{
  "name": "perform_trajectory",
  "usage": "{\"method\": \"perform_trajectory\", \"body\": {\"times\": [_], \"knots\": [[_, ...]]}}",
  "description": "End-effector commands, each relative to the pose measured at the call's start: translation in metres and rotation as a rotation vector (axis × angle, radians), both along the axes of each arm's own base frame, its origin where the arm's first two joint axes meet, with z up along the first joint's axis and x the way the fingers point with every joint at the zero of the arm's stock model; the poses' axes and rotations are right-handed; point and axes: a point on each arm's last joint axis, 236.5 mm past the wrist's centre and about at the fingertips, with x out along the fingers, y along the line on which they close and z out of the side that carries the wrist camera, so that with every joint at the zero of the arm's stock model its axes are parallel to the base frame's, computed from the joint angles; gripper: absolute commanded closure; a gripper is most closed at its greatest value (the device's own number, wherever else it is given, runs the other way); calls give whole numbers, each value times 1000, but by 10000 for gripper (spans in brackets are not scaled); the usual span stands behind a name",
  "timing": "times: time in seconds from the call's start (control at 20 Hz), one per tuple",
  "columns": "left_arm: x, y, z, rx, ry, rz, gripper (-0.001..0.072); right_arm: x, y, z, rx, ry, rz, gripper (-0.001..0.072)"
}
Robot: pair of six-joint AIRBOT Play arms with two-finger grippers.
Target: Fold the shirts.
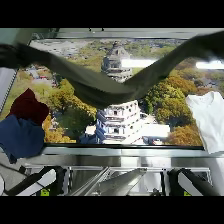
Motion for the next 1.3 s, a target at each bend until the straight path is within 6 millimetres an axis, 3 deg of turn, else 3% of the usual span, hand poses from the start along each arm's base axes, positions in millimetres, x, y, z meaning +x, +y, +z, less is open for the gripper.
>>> {"method": "perform_trajectory", "body": {"times": [0.0, 0.05, 0.15, 0.25, 0.4, 0.5, 0.65, 0.75, 0.85, 0.95, 1.0, 1.1, 1.15, 1.2, 1.25], "knots": [[-83, 0, 138, 60, -484, 171, 688, -112, -7, 142, -89, -488, -211, 688], [-95, 9, 154, 99, -553, 254, 688, -130, -8, 160, -119, -559, -251, 689], [-102, 29, 156, 153, -577, 390, 688, -138, -7, 173, -133, -601, -262, 689], [-84, 51, 135, 114, -494, 443, 688, -111, -14, 157, -110, -516, -243, 689], [-30, 61, 65, -21, -236, 335, 688, -34, -15, 89, -57, -235, -93, 689], [18, 48, -12, -41, -19, 226, 688, 29, -1, 19, -28, -26, 13, 689], [78, 19, -144, -17, 306, 121, 688, 122, 20, -114, -88, 264, 57, 689], [115, 13, -228, -16, 462, 115, 687, 175, 27, -201, -104, 399, 38, 689], [148, 17, -302, -29, 573, 153, 688, 217, 37, -276, -27, 510, 21, 689], [171, 22, -354, -36, 649, 154, 688, 247, 43, -328, 92, 578, -8, 688], [181, 24, -372, -39, 669, 154, 688, 259, 42, -344, 137, 591, -32, 688], [202, 28, -384, -37, 654, 157, 687, 274, 38, -358, 184, 586, -73, 686], [213, 32, -380, -35, 627, 158, 687, 277, 36, -356, 183, 570, -79, 632], [223, 38, -371, -37, 601, 169, 684, 277, 35, -349, 179, 560, -75, 433], [230, 41, -358, -40, 581, 184, 427, 274, 30, -342, 183, 563, -71, 334]]}}
